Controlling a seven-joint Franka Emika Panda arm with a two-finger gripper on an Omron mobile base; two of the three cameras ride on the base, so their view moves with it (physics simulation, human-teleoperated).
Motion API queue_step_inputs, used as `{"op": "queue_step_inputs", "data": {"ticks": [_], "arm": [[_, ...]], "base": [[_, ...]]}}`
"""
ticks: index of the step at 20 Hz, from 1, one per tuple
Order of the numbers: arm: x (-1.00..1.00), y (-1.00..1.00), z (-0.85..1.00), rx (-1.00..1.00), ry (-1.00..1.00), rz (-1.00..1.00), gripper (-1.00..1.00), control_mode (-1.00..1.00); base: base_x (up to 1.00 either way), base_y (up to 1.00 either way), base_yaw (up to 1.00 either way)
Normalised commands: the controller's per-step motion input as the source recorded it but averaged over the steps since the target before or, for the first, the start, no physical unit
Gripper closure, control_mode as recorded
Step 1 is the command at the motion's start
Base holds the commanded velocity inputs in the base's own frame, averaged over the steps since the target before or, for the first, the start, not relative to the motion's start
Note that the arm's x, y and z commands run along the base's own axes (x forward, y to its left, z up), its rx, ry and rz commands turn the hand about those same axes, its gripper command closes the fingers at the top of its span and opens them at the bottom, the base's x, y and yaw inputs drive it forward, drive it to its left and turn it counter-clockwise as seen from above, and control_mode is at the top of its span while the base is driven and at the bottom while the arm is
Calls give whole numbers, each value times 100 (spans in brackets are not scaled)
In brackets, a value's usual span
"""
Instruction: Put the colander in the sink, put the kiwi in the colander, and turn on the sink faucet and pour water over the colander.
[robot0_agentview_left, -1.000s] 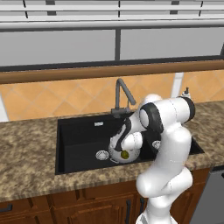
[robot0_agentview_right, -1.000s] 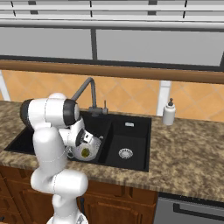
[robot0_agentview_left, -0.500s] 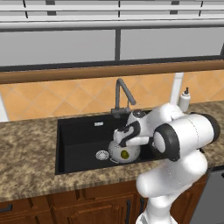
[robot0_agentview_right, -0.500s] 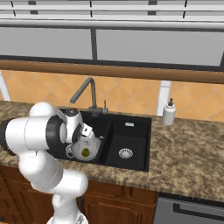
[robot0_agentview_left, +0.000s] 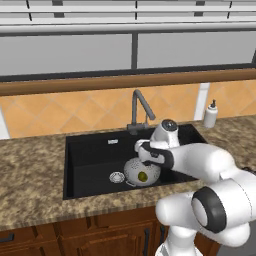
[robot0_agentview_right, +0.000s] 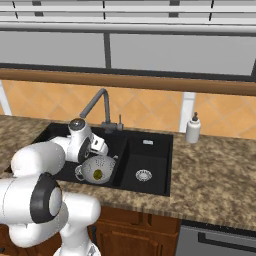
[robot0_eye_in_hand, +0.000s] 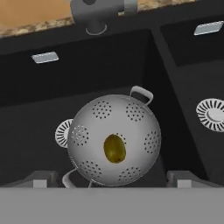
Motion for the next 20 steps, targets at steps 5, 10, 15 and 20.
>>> {"op": "queue_step_inputs", "data": {"ticks": [5,10,15,20], "arm": [[-11,-11,68,0,-13,0,-100,-100],[-2,-34,41,0,-17,0,-100,-100],[0,-38,19,0,-29,0,-100,-100],[0,-24,19,0,-39,0,-100,-100]], "base": [[0,0,0],[0,0,0],[0,0,0],[0,0,0]]}}
